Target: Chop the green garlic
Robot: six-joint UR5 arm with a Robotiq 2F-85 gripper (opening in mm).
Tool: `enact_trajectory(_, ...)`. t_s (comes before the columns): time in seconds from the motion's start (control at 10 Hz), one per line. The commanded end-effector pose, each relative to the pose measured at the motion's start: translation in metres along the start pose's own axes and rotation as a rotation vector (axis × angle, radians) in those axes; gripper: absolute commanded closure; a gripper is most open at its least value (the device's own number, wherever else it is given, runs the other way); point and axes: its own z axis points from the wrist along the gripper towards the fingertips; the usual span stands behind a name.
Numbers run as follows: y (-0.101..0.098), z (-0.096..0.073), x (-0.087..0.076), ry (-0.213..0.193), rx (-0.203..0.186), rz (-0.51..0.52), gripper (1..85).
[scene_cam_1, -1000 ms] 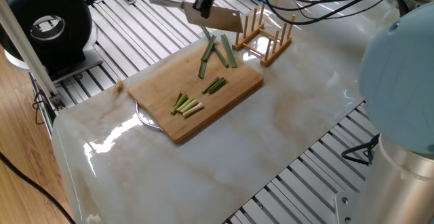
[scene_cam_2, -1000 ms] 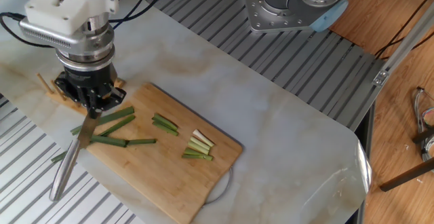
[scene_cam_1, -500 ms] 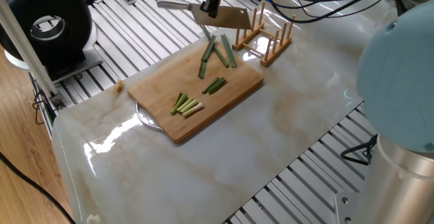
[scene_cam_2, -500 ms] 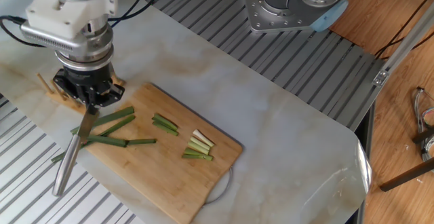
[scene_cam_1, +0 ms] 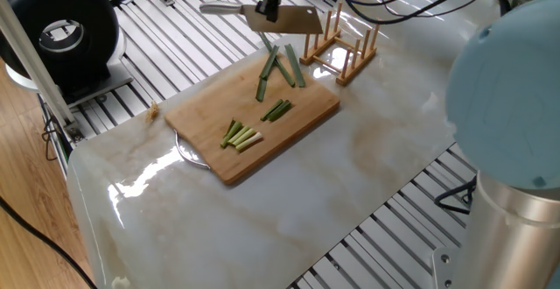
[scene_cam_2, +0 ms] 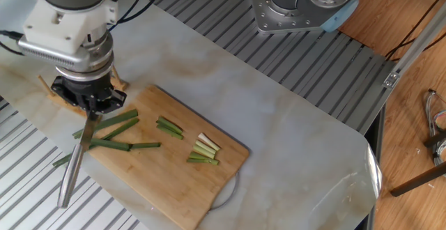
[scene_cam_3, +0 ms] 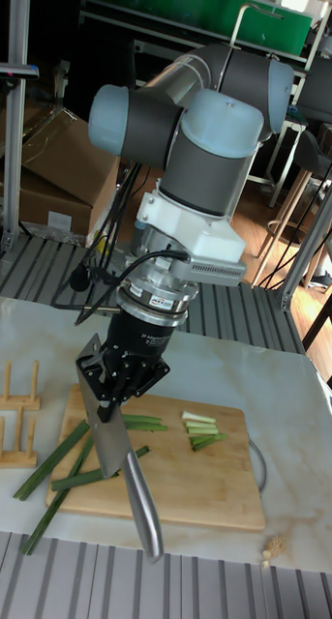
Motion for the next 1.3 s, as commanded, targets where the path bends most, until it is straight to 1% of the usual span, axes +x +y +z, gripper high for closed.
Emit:
enact_trajectory(0.0, 0.005, -0.002, -0.007, -0.003, -0.019, 0.010, 84.3)
enact_trajectory(0.1, 0.007, -0.002, -0.008, -0.009, -0.028, 0.011, 84.3)
enact_trajectory(0.2, 0.015, -0.002, -0.015, -0.036, -0.059, 0.051, 84.3)
enact_trajectory(0.3, 0.026, -0.003, -0.020, -0.052, -0.105, 0.094, 84.3)
enact_trajectory(0.4, 0.030, -0.004, -0.024, -0.064, -0.119, 0.116, 84.3)
enact_trajectory(0.5, 0.030, -0.004, -0.028, -0.078, -0.121, 0.132, 84.3)
enact_trajectory(0.6, 0.032, -0.004, -0.025, -0.067, -0.132, 0.166, 84.3)
enact_trajectory(0.7, 0.026, -0.003, -0.017, -0.037, -0.104, 0.166, 84.3)
enact_trajectory(0.8, 0.019, -0.002, -0.013, -0.023, -0.077, 0.154, 84.3)
enact_trajectory(0.9, 0.012, -0.011, 0.005, -0.019, -0.060, 0.138, 84.3)
enact_trajectory(1.0, 0.007, -0.013, 0.014, -0.038, -0.067, 0.129, 84.3)
enact_trajectory(1.1, -0.002, -0.011, 0.021, -0.054, -0.064, 0.117, 84.3)
enact_trajectory(1.2, -0.015, -0.010, 0.029, -0.053, -0.048, 0.105, 84.3)
